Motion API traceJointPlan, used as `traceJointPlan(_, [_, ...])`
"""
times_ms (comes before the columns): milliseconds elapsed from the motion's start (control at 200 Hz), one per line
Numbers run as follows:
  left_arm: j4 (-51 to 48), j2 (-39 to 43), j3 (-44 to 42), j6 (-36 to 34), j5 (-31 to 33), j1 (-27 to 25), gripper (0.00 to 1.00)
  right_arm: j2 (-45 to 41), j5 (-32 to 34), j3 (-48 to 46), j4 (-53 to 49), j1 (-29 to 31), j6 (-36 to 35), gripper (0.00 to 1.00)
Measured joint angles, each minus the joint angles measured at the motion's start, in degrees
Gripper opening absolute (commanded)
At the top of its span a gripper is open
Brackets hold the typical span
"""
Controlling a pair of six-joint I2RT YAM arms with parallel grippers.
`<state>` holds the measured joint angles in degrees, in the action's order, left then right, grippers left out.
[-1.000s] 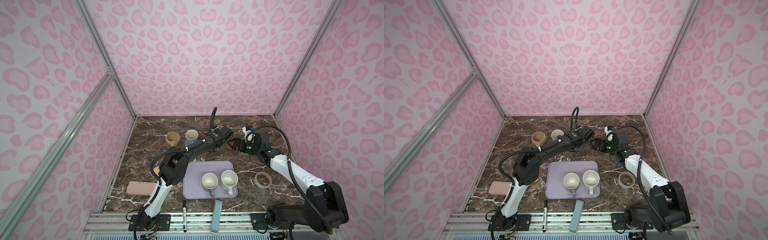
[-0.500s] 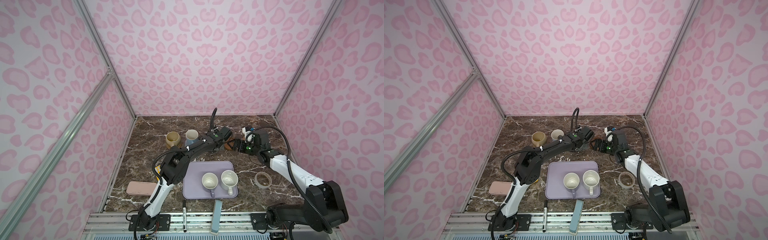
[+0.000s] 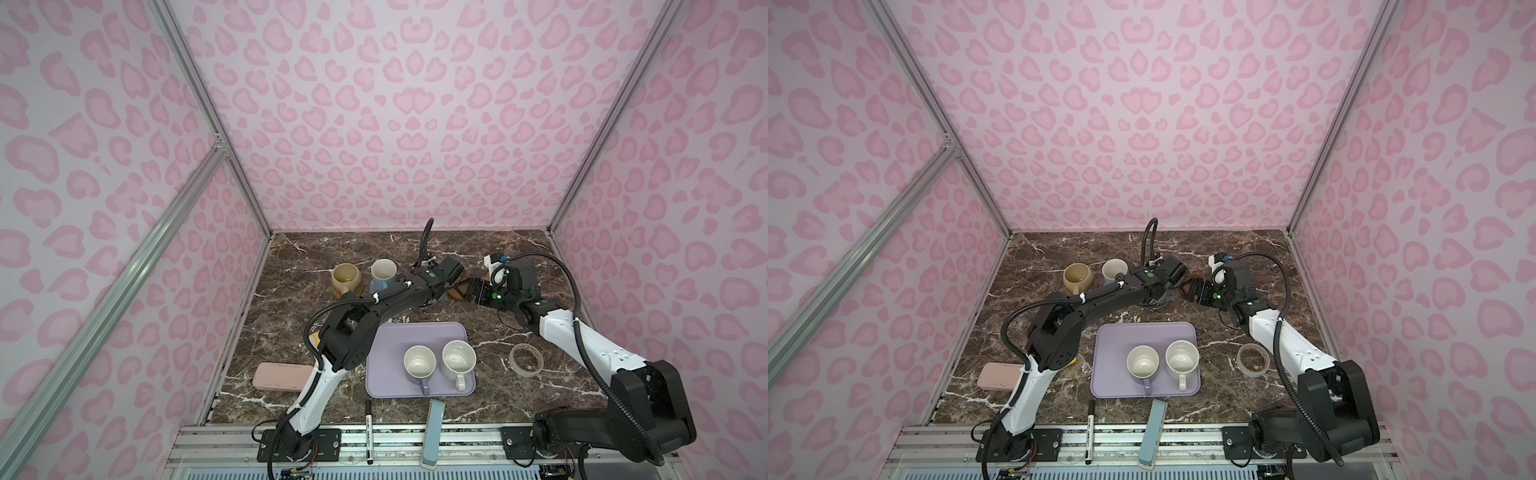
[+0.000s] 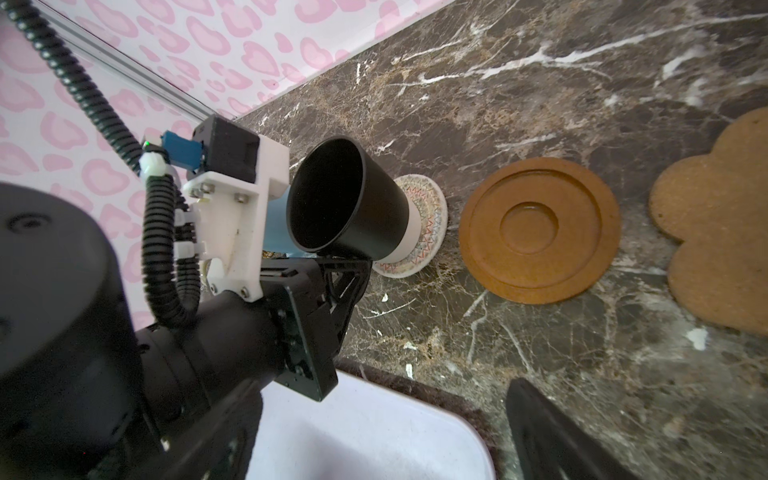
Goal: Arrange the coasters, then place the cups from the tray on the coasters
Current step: 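Lower the black mug onto the multicolour coaster and open left gripper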
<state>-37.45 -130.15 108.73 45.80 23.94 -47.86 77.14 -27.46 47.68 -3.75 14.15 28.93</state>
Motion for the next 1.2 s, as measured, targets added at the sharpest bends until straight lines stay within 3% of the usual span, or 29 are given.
traceJointPlan(885, [0.1, -0.8, 3.5, -0.4, -1.6, 0.2, 0.03, 1.3, 0.0, 0.1, 0.0, 0.0, 0.0, 0.93])
traceJointPlan(1200, [1.6, -1.2, 1.2, -0.2, -1.4, 0.4, 0.14, 1.2, 0.0, 0.1, 0.0, 0.0, 0.0, 0.93])
